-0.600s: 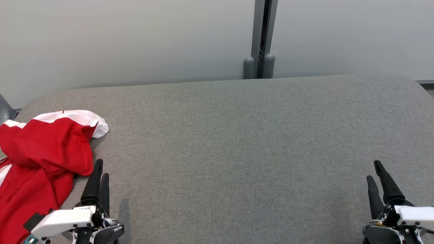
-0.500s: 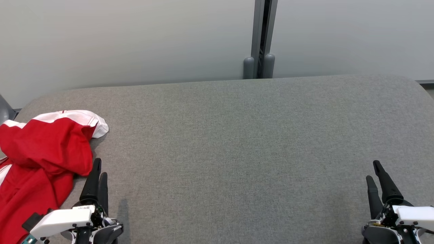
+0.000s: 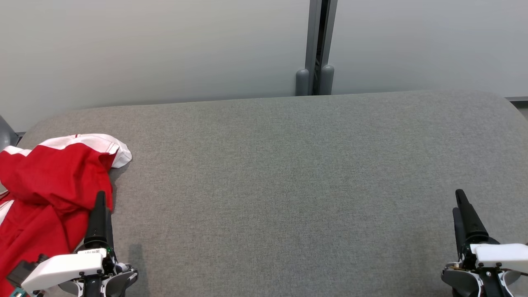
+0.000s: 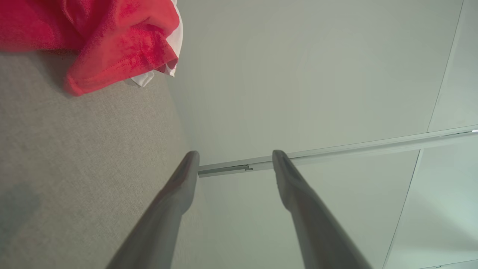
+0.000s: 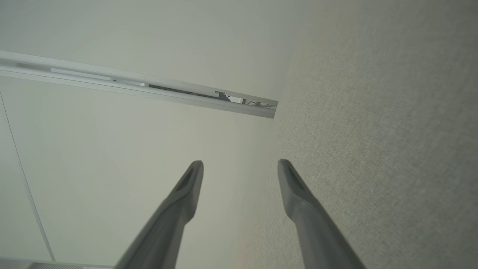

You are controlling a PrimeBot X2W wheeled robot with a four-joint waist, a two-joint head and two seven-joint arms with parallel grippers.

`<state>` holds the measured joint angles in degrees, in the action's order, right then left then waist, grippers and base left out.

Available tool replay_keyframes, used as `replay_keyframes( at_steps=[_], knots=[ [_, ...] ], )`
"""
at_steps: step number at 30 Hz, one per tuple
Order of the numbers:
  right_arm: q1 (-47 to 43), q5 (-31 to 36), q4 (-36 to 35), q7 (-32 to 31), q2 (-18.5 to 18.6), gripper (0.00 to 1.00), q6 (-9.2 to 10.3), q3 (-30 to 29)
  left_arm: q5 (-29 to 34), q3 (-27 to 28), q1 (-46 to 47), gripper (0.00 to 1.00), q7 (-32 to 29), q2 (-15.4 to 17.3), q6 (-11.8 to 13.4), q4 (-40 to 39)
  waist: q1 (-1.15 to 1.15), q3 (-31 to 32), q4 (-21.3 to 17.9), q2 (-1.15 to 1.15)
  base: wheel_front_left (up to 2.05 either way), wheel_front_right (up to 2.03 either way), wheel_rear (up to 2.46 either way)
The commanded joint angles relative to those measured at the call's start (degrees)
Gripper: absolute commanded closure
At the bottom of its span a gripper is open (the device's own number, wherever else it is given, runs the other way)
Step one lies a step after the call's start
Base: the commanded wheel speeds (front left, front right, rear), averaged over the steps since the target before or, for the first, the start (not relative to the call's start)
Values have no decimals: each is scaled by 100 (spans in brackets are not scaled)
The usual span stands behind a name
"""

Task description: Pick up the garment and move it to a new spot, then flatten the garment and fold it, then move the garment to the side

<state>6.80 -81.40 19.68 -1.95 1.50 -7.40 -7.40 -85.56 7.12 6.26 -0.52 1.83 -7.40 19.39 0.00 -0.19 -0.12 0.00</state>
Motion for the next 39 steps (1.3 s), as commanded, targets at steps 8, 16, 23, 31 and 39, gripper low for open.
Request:
replay_keyframes(
  at_steps=[8,16,23,31,39],
  knots=[
    [306,1316,-455,243,78,0,-6,-56,658,138,167,0,203,66,-5,-338,0,-13,11,0,0,0,0],
    [481,3063,-1117,467,162,0,-7,301,1362,199,155,0,409,74,-6,-769,0,-40,26,0,0,0,0],
    [538,4020,-1454,608,256,0,-8,604,1979,246,138,0,540,81,-7,-1158,0,-56,50,0,0,0,0],
    [525,4850,-1605,761,250,0,-8,821,3182,-50,44,0,680,83,243,-1745,0,-85,55,0,0,0,0],
    [485,5609,-1606,901,277,0,-9,1020,4579,-842,-96,0,815,89,879,-1863,0,-109,33,0,0,0,0]
  ],
)
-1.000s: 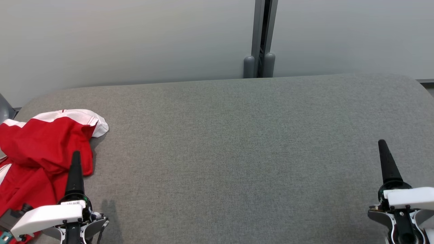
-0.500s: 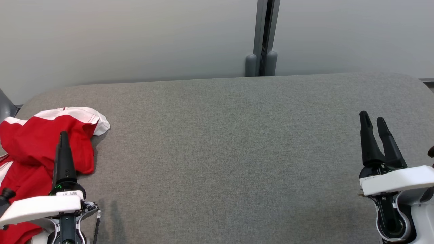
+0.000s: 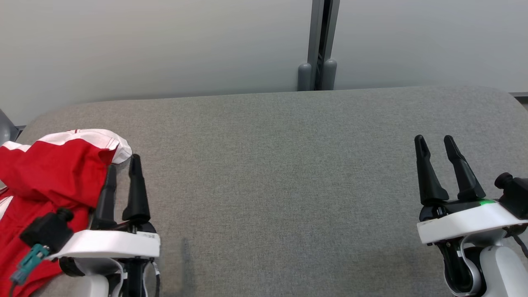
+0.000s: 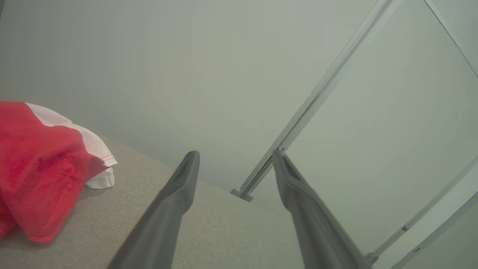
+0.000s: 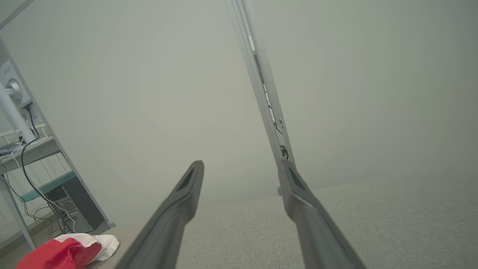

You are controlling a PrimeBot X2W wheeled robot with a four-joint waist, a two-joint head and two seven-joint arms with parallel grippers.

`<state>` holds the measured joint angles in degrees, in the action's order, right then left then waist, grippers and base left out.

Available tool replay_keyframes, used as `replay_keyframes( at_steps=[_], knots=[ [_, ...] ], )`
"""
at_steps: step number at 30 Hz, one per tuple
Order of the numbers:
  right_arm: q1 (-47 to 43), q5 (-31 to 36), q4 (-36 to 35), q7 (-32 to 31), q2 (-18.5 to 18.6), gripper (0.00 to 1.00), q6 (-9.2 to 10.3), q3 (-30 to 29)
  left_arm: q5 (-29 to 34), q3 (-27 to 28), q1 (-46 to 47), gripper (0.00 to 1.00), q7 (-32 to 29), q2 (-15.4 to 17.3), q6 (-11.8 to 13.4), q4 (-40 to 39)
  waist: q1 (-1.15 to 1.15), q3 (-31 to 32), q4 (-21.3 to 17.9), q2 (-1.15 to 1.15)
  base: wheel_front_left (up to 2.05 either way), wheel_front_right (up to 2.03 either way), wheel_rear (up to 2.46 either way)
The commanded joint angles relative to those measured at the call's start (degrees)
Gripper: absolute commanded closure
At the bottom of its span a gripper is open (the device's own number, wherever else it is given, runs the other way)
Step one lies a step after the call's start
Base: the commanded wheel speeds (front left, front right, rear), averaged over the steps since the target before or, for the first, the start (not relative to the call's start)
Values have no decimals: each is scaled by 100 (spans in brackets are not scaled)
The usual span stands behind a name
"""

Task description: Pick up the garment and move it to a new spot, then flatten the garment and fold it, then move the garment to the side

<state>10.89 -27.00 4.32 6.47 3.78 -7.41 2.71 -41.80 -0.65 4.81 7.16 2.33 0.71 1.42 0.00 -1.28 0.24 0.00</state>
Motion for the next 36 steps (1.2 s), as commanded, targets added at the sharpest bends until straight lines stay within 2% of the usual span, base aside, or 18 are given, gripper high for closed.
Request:
replay_keyframes(
  at_steps=[1,6,10,22,30,36],
  knots=[
    [63,242,-59,79,40,0,-8,10,387,-162,35,0,63,40,141,-39,0,-1,-4,0,0,0,0],
    [-1,600,18,158,3,0,-9,40,978,-514,-17,0,137,43,481,120,0,2,-16,0,0,0,0],
    [-37,774,114,207,-21,0,-9,51,1390,-720,-3,0,182,41,536,255,0,10,-25,0,0,0,0],
    [-43,1271,545,389,-73,0,-10,109,2270,-1244,-24,0,348,124,1151,346,0,32,-32,0,0,0,0],
    [-102,1571,657,497,-85,0,-10,231,2426,-1264,-120,0,449,98,1078,432,0,40,-31,0,0,0,0],
    [-115,1661,811,572,-88,0,-11,178,2445,-1122,-175,0,522,60,798,551,0,54,-39,0,0,0,0]
  ],
)
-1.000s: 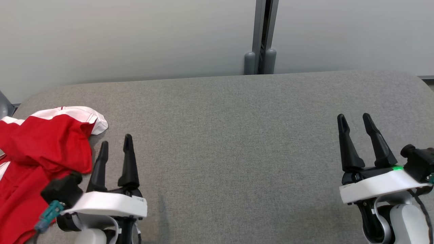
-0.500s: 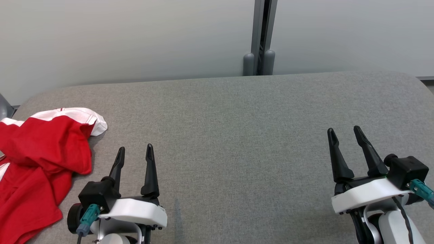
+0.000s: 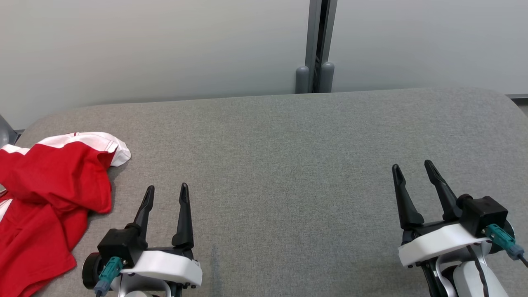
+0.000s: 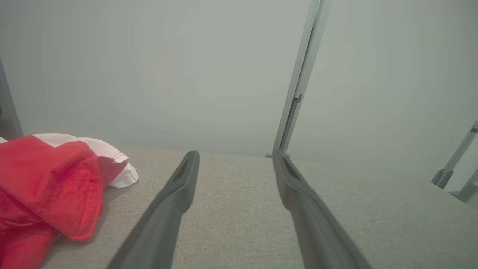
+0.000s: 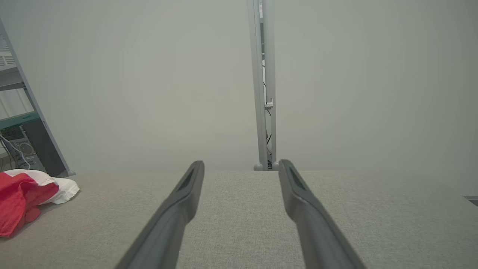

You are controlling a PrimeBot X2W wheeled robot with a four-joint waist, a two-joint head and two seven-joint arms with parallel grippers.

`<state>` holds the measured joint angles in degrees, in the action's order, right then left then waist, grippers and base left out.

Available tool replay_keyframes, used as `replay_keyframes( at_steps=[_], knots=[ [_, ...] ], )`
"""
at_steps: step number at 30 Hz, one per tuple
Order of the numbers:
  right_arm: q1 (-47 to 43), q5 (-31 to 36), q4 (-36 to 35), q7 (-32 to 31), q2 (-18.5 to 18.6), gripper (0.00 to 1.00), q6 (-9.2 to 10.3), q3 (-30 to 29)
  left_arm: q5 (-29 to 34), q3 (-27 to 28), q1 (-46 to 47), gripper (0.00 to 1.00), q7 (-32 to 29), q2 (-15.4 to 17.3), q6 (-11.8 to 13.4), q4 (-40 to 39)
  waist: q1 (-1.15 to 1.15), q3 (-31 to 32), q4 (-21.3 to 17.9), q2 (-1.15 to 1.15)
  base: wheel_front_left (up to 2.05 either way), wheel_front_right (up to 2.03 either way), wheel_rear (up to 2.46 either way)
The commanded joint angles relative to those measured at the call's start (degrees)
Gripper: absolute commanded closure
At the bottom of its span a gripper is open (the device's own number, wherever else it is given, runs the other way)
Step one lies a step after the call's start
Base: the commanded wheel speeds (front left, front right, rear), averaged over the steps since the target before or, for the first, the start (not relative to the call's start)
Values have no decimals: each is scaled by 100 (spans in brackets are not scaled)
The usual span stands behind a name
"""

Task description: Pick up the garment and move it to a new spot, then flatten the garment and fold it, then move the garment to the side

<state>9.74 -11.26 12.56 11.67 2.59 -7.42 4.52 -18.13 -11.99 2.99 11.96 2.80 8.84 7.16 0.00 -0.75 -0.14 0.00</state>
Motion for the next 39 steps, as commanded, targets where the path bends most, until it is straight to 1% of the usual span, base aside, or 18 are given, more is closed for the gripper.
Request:
replay_keyframes(
  at_steps=[1,4,8,14,28,35,39],
  knots=[
    [-1,90,19,66,31,0,-10,-3,95,42,-10,0,47,13,-57,-3,0,4,-2,0,0,0,0],
    [-1,-4,100,100,32,0,-10,1,-24,120,-42,0,86,11,-109,-18,0,14,-10,0,0,0,0],
    [4,-65,208,147,35,0,-10,39,-119,227,-92,0,130,12,-59,-27,0,22,-23,0,0,0,0],
    [22,4,356,223,41,0,-11,37,37,275,-114,0,186,15,-27,-50,0,34,-37,0,0,0,0],
    [53,484,474,374,49,0,-11,145,466,180,-189,0,330,22,-4,6,0,67,-104,0,0,0,0],
    [70,472,508,363,49,0,-11,105,425,170,-166,0,330,22,-57,51,0,68,-110,0,0,0,0],
    [-2,497,491,363,47,0,-11,74,379,127,-140,0,324,23,-52,85,0,75,-4,0,0,0,0]
  ],
)
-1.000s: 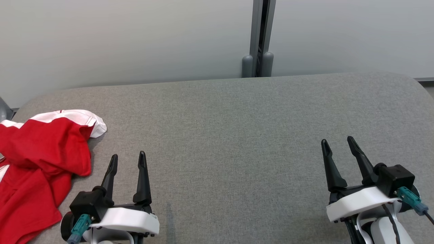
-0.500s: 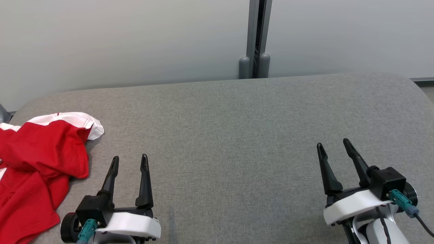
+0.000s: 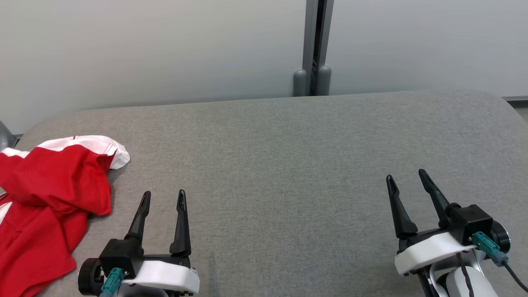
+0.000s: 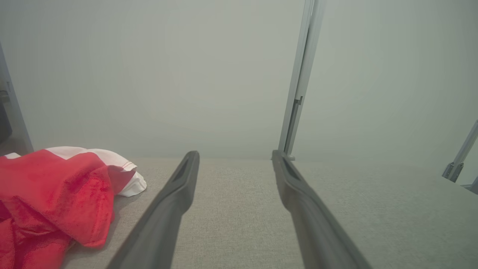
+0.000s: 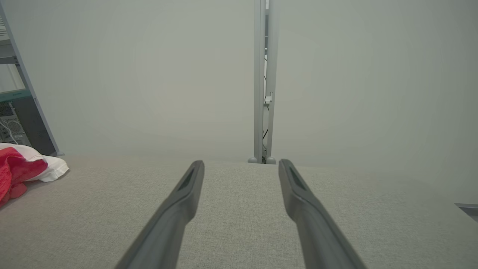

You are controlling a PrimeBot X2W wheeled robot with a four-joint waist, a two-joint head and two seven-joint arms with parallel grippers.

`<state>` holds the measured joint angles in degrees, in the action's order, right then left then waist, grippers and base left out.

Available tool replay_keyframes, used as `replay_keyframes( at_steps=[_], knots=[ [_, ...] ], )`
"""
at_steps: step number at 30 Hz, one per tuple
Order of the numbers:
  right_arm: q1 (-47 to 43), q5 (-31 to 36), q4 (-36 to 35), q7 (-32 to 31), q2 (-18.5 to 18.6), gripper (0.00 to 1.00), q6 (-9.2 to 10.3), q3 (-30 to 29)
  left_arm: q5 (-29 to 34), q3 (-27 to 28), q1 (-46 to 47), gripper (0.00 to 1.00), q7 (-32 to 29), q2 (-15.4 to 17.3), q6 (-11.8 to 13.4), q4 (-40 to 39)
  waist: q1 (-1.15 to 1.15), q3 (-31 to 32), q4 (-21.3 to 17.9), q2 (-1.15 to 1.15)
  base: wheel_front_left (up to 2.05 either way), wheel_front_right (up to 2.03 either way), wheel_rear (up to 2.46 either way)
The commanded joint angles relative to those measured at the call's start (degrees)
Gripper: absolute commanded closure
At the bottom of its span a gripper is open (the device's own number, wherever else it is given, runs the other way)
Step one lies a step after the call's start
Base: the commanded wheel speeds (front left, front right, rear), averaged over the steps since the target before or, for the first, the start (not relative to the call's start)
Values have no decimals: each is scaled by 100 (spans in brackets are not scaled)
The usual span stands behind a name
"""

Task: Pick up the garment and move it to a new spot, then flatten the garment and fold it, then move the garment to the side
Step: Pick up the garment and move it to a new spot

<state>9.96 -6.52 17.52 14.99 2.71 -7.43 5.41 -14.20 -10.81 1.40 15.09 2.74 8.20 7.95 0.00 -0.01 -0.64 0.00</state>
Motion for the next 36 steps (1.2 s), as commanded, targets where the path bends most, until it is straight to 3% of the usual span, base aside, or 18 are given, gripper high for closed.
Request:
replay_keyframes(
  at_steps=[1,36],
  knots=[
    [-40,25,-10,31,33,0,-10,-10,-27,2,14,0,11,27,19,12,0,0,88,0,0,0,0],
    [-327,-285,-46,31,34,0,-6,540,110,210,-245,0,9,25,-34,-30,0,275,2530,0,0,0,0]
  ],
)
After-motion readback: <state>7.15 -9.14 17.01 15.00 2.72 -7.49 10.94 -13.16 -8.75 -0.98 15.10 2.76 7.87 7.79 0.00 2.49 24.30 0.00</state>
